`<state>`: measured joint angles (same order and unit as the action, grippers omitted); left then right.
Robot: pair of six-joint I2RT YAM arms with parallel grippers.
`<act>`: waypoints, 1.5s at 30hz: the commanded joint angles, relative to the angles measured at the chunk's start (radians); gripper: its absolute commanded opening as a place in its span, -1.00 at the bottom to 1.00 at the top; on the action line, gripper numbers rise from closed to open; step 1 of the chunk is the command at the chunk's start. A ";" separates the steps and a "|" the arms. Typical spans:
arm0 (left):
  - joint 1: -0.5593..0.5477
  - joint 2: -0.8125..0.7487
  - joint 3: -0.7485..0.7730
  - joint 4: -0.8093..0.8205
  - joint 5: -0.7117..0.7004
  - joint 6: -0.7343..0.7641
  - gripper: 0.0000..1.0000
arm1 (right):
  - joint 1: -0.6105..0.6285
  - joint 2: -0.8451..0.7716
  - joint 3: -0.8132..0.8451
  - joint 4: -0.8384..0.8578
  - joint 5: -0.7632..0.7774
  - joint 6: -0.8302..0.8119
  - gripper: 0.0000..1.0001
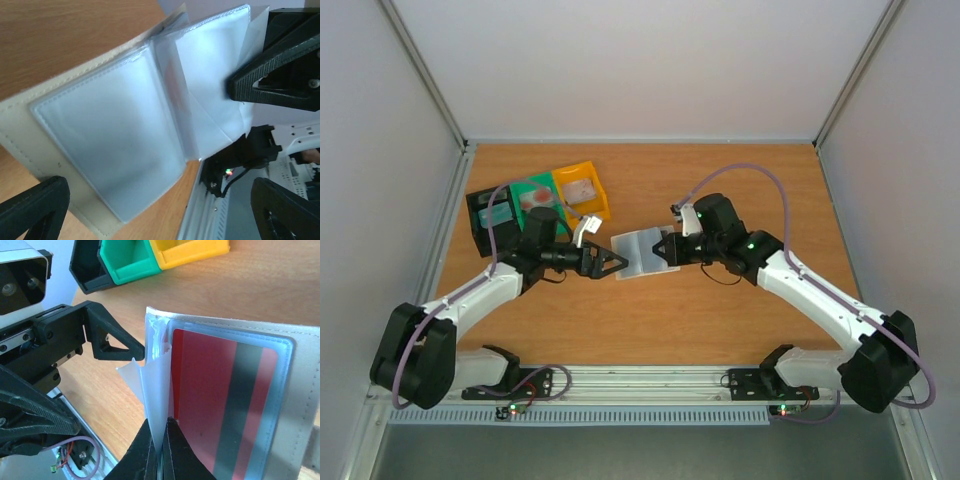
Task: Take the credit cards out of the card holder
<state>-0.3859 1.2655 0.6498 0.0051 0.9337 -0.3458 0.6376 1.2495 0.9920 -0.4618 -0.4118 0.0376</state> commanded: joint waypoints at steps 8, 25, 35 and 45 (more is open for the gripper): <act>0.025 -0.030 -0.035 0.170 0.086 -0.078 0.99 | -0.007 -0.087 0.062 -0.044 0.041 -0.102 -0.98; -0.049 -0.001 -0.074 0.451 0.116 -0.163 -0.74 | -0.007 -0.095 0.033 0.029 -0.051 -0.106 -0.98; -0.058 -0.041 -0.098 0.646 0.042 -0.051 -0.99 | -0.043 -0.184 -0.139 0.207 -0.190 -0.106 -0.09; -0.108 -0.021 -0.095 0.732 -0.016 -0.006 -1.00 | -0.003 -0.070 -0.097 0.459 -0.324 -0.070 0.25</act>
<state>-0.4797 1.2533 0.5549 0.6151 0.9672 -0.3874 0.6014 1.1469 0.8581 -0.1356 -0.6868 -0.0357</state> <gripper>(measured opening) 0.041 0.608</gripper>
